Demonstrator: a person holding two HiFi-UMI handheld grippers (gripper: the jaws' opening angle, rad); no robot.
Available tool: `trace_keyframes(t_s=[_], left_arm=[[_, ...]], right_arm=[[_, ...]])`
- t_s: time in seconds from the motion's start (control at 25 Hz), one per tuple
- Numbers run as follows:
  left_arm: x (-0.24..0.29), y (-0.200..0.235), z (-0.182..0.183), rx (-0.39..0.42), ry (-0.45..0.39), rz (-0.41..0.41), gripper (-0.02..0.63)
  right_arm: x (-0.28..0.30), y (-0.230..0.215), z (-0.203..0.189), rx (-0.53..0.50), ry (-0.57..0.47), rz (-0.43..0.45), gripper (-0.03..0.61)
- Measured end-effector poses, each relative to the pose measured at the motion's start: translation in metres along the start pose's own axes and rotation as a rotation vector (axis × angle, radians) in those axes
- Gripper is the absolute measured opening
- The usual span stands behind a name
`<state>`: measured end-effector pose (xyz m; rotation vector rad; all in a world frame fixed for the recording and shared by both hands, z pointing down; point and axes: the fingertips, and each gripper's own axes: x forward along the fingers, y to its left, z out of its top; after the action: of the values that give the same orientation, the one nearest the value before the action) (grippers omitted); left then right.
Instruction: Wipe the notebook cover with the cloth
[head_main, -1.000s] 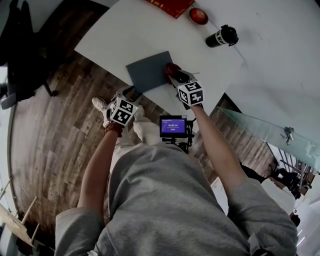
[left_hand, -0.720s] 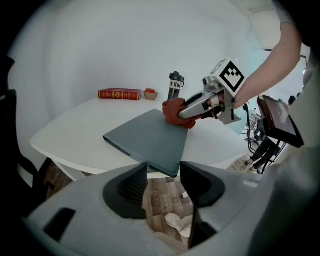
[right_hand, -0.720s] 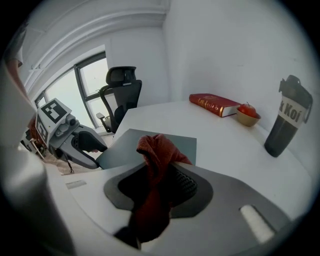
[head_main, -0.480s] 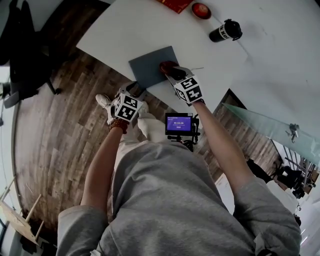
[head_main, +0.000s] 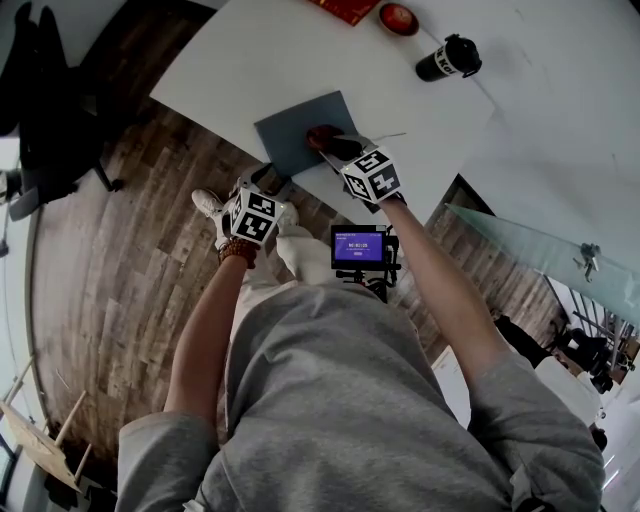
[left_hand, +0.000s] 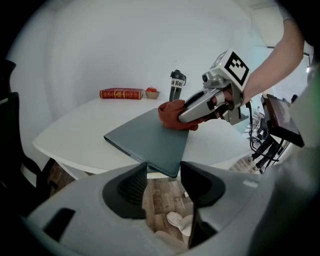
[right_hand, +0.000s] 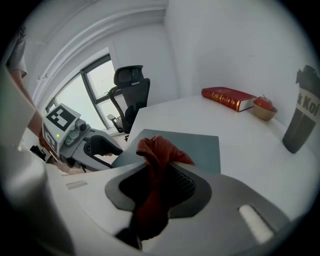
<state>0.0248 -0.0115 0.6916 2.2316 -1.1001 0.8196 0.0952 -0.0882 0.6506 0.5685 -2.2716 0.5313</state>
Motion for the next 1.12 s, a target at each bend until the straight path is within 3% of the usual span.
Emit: trace_keyframes(t_s=[1.12], left_arm=[[0.002,-0.003,0.001,0.051,0.034,0.059,0.209]], right_arm=[[0.030,0.101,0.004,-0.162,0.070,0.332,0.107]])
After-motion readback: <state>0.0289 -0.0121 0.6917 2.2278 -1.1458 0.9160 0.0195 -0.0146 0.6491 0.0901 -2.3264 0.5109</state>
